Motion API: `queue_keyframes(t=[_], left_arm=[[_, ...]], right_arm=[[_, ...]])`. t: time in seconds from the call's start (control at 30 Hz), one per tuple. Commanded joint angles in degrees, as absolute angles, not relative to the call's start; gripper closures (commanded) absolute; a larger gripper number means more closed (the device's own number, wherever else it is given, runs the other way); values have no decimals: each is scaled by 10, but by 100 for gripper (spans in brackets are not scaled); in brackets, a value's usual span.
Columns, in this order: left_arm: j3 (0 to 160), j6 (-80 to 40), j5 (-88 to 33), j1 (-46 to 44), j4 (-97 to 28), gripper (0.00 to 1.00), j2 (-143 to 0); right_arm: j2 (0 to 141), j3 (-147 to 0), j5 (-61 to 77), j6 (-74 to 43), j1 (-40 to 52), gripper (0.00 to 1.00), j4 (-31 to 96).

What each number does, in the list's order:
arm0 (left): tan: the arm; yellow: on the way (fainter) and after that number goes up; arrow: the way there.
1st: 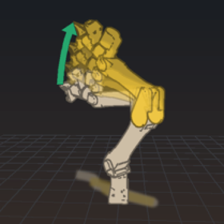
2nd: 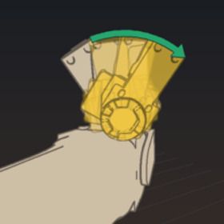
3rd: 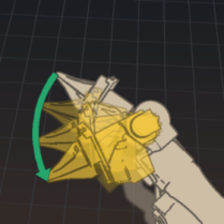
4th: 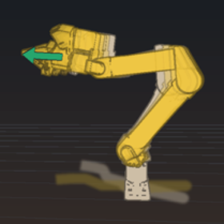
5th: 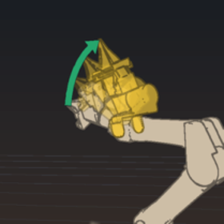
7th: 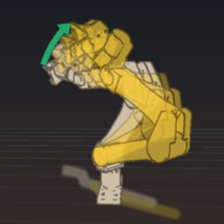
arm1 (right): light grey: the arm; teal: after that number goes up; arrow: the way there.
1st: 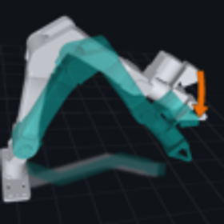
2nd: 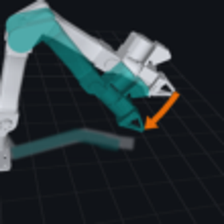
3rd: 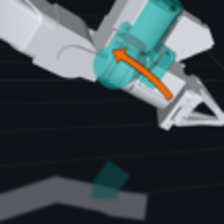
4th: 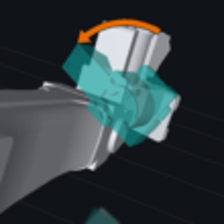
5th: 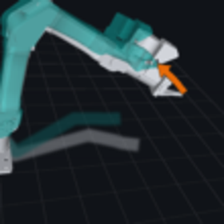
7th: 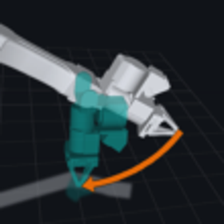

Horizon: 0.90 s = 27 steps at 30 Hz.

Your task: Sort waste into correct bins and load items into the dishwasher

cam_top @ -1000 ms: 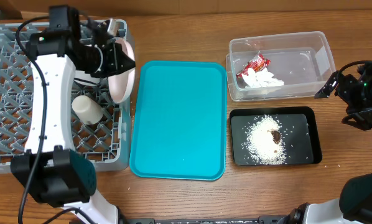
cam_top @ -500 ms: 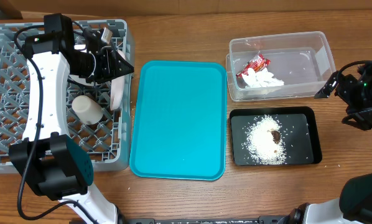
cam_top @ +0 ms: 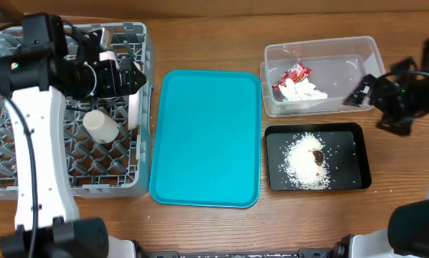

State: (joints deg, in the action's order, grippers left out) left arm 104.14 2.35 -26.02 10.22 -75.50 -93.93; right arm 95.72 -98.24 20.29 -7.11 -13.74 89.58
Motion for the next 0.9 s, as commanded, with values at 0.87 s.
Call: queue_keyframes(t=[0.87], left_arm=[[998, -12, -120, 62, -960, 0, -855]], right_arm=[[866, -982, 70, -94, 86, 0, 823]])
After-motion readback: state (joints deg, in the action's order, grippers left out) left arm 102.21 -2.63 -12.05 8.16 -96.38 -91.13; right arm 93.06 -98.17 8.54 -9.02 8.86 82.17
